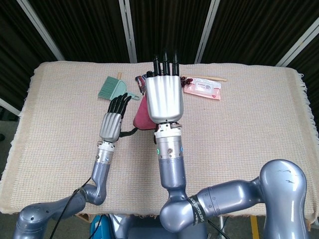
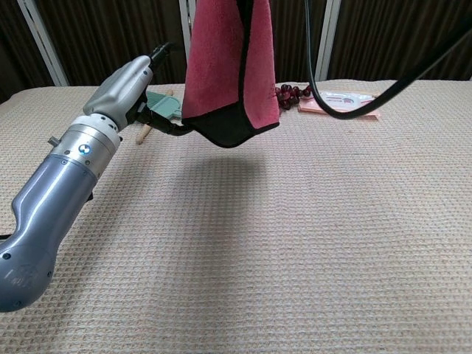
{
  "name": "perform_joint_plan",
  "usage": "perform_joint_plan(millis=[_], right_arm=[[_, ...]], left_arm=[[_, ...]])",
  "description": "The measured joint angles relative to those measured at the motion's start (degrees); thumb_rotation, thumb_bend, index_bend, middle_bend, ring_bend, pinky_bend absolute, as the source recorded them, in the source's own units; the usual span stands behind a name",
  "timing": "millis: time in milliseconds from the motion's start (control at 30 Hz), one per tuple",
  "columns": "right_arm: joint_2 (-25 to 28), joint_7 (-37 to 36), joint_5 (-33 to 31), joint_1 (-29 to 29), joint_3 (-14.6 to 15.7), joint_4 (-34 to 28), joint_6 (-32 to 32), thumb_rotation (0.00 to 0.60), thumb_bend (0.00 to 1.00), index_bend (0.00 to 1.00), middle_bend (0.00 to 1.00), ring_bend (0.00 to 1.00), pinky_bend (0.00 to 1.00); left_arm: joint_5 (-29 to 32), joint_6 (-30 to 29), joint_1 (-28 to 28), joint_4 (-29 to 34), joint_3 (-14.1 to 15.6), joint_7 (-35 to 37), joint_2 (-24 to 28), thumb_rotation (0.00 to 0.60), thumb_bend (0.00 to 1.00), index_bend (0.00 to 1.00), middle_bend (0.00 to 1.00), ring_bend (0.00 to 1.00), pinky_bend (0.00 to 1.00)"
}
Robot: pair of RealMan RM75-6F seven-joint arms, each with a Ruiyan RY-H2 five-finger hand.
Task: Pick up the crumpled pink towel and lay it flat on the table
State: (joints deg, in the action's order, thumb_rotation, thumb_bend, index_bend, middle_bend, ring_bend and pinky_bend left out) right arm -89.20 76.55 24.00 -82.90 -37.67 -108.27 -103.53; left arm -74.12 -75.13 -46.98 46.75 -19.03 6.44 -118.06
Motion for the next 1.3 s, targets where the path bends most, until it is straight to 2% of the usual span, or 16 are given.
perform_joint_plan(millis=[133, 433, 667, 900, 1100, 1200, 1300], right_arm=[[-0.06, -0.37, -0.47, 0.16, -0.2, -0.3, 0.12, 0.6, 0.48, 0.65, 0.19, 0.0, 0.0], [0.01, -0.47, -0.52, 0.22, -0.13, -1.56, -0.27, 0.6, 0.48, 0.65, 0.19, 0.0, 0.0], [0.39, -0.78, -0.72, 0.83, -0.02, -2.6, -0.65, 0.6, 0.48, 0.65, 0.19, 0.0, 0.0], [1.05, -1.29, -0.64, 1.48, -0.06, -4.13, -1.11, 0.6, 0.48, 0.65, 0.19, 0.0, 0.0], [1.62, -1.29, -0.8, 1.86, -0.15, -4.83, -1.5, 0.6, 0.48, 0.65, 0.19, 0.0, 0.0], [1.8, -1.47, -0.93, 2.11, -0.15, -4.81, -1.56, 0.6, 0.48, 0.65, 0.19, 0.0, 0.0], [1.99, -1.69, -1.12, 2.46, -0.09, -4.74, -1.56, 0.6, 0.48, 0.65, 0.19, 0.0, 0.0]], left_arm=[[-0.03, 0.51, -0.5, -2.07, -0.4, 0.76, -0.55, 0.6, 0.15, 0.0, 0.0, 0.0, 0.0], [-0.03, 0.3, -4.27, -4.39, -3.68, 2.21, -2.72, 0.6, 0.15, 0.0, 0.0, 0.0, 0.0], [-1.58, -3.15, -5.27, -3.16, -4.54, 3.56, -2.85, 0.6, 0.15, 0.0, 0.0, 0.0, 0.0], [-0.92, -4.88, -5.78, -0.97, -7.11, 4.26, -2.13, 0.6, 0.15, 0.0, 0.0, 0.0, 0.0], [-1.21, -6.25, -5.08, 1.0, -7.33, 4.7, -0.53, 0.6, 0.19, 0.0, 0.0, 0.0, 0.0], [-1.77, -7.19, -4.18, 2.19, -6.92, 4.94, 0.7, 0.6, 0.2, 0.03, 0.0, 0.0, 0.0], [-2.13, -7.87, -3.03, 3.27, -6.37, 5.39, 1.76, 0.6, 0.2, 0.15, 0.0, 0.0, 0.0]])
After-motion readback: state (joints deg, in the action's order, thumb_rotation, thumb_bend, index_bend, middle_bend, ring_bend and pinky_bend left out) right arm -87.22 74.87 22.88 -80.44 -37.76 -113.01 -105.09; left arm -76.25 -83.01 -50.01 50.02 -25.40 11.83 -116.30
